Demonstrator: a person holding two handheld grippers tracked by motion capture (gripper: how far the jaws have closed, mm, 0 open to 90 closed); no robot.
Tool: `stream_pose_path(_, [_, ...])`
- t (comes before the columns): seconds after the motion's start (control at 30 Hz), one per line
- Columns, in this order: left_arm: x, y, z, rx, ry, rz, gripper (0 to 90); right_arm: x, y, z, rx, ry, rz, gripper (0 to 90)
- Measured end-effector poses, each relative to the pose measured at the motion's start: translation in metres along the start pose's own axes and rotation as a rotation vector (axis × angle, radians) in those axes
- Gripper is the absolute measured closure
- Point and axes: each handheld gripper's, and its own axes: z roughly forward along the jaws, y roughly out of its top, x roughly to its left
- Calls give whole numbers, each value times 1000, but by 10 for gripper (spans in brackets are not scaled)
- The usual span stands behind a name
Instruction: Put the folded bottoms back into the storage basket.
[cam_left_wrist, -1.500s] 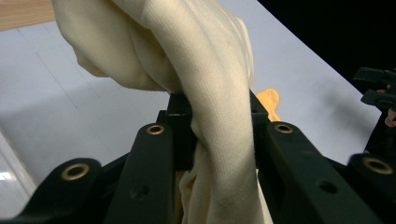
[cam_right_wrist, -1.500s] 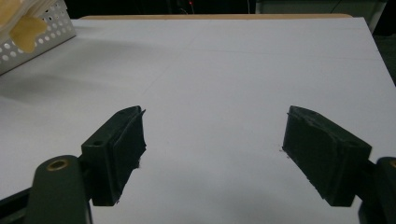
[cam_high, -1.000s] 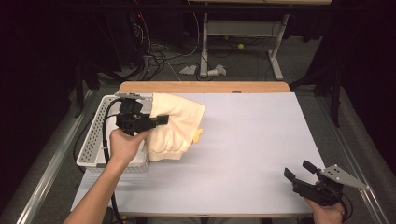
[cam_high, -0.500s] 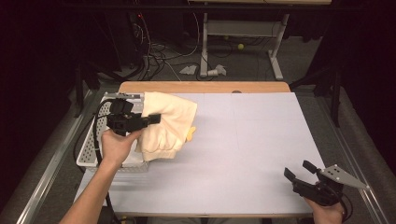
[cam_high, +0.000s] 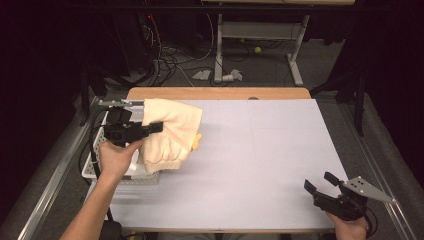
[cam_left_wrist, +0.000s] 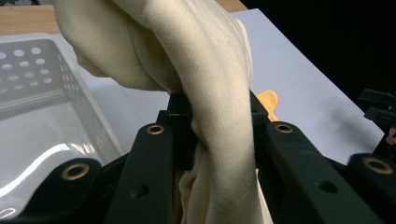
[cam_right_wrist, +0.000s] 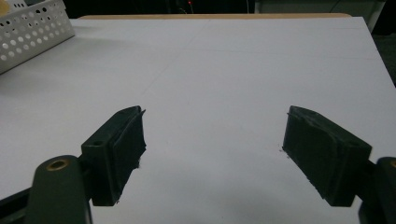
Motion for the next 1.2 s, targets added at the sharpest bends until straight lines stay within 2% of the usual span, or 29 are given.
stream_pose_path(0.4, [10,-7,-16,-32,16,-34,709,0,0,0,1,-1,0,216])
stream_pose_path(1.2, [24,-17,-37,-61,67,-66,709,0,0,1,4,-1,1,216])
